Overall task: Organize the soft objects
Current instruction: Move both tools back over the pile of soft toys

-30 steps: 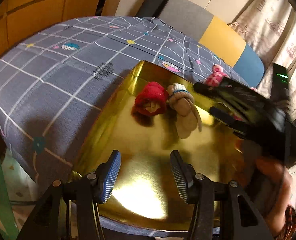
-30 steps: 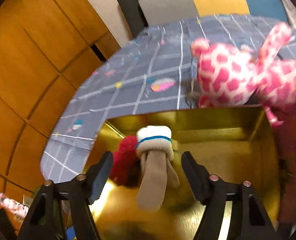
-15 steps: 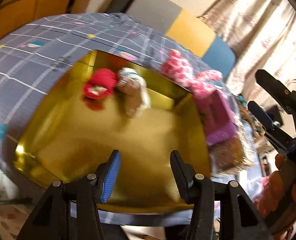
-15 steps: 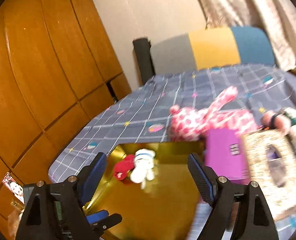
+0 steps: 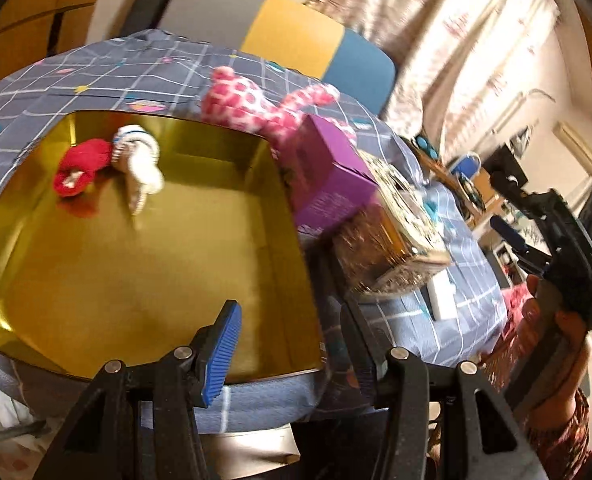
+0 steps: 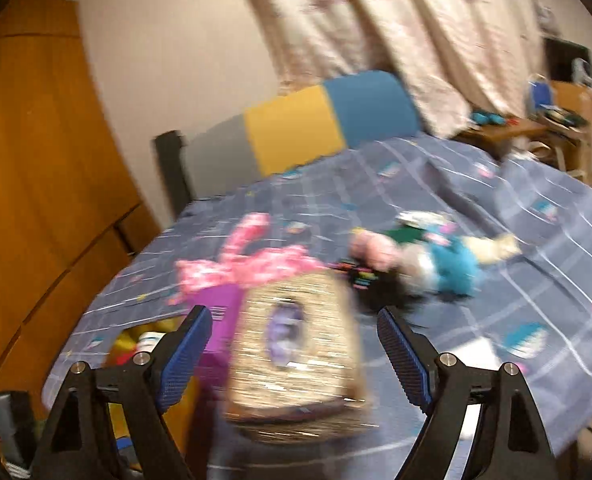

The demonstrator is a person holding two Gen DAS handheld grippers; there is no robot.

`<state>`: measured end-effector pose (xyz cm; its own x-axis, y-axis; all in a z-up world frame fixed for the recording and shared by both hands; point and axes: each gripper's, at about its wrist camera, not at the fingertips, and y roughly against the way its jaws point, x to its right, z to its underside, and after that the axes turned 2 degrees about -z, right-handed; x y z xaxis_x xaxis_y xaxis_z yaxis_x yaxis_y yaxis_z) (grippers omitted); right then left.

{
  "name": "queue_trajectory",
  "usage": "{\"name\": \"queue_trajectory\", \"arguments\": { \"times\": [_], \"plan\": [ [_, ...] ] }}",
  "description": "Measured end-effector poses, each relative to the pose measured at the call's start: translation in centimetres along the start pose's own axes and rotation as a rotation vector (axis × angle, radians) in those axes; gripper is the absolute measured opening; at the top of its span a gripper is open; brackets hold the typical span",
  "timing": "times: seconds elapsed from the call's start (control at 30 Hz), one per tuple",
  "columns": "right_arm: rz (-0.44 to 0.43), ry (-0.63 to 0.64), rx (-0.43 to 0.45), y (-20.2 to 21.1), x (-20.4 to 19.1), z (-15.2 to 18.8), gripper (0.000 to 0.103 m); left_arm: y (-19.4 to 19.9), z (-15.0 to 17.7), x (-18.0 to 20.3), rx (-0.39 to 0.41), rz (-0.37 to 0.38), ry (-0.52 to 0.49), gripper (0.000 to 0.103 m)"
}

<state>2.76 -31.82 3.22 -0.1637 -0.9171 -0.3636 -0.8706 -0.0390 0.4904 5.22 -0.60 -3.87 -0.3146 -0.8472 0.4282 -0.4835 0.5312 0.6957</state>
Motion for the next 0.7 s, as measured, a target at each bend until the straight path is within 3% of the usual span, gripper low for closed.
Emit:
{"name": "queue_trajectory", "arguments": {
  "times": [0.2, 0.4, 0.7],
  "plan": [
    [0.184, -0.068, -0.080, -0.8, 7.1, 1.3, 0.087, -0.7, 0.5, 2.8, -0.037, 0.040, -0.076, 0.052],
    [0.292, -0.107, -0.145, -2.3, 13.2, 1.7, 0.087, -1.5, 0.7, 5.5, -0.072, 0.060, -0.150, 0.052],
    [0.261, -0.041, -0.158, -9.3, 16.2, -3.4, 0.087, -2.4, 1.0, 8.0, -0.096, 0.070, -0.197, 0.053]
  ]
}}
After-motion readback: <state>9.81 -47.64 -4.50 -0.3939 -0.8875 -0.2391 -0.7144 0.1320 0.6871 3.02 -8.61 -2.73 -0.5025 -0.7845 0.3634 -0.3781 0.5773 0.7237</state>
